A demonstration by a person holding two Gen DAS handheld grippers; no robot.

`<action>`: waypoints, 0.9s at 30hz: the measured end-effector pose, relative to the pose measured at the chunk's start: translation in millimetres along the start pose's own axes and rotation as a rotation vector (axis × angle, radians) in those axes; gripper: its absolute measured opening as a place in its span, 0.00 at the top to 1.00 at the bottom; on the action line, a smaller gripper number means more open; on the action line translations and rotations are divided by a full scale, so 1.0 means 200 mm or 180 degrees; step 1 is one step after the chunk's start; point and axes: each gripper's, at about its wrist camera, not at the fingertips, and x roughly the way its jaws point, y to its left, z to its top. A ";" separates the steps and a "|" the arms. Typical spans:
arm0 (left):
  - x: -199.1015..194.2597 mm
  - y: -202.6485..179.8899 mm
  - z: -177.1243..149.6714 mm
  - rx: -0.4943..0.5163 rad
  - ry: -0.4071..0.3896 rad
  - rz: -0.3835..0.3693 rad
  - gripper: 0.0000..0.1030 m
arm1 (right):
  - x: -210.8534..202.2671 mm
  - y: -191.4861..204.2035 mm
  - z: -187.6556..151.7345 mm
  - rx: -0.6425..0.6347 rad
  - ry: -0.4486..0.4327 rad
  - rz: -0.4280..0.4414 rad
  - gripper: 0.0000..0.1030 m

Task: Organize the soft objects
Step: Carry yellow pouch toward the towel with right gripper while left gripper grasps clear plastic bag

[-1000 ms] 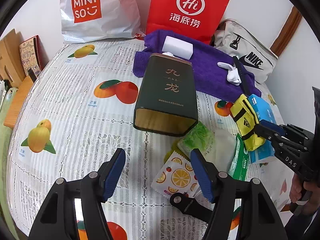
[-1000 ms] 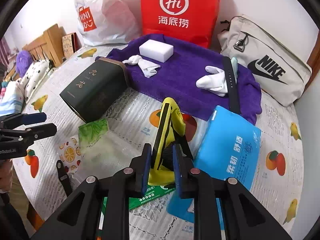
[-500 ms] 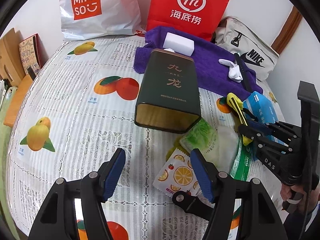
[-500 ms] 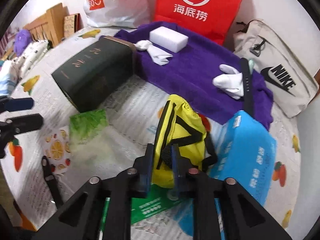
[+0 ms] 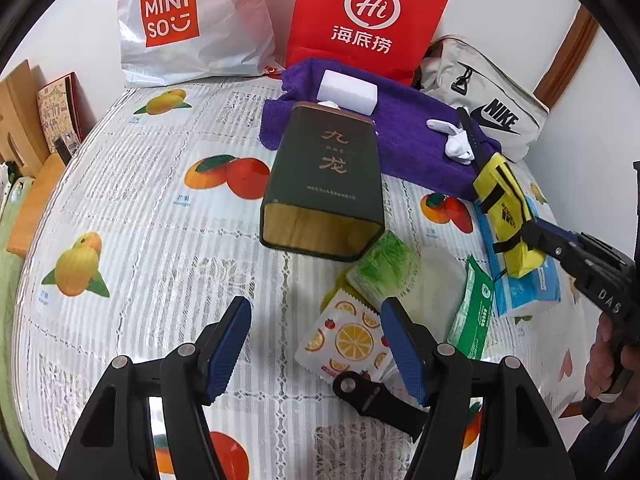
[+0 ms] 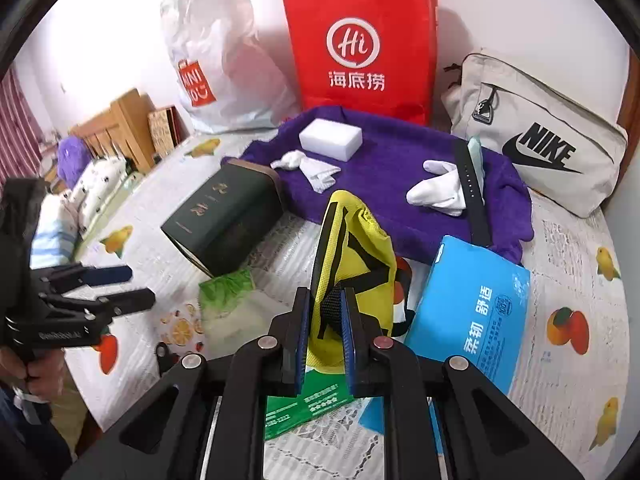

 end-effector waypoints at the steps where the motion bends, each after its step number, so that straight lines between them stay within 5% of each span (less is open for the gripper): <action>1: 0.00 0.00 -0.01 0.0000 0.0010 0.0005 0.36 | -0.02 0.00 -0.01 0.0012 -0.0027 0.0032 0.86; 12: 0.03 -0.08 -0.14 0.0108 0.0083 -0.0133 0.36 | -0.17 0.12 -0.06 -0.0019 -0.0233 0.0295 0.86; 27: 0.14 -0.30 -0.12 0.0491 0.0025 -0.0321 0.42 | -0.39 0.09 -0.09 -0.0029 -0.0457 0.0242 0.86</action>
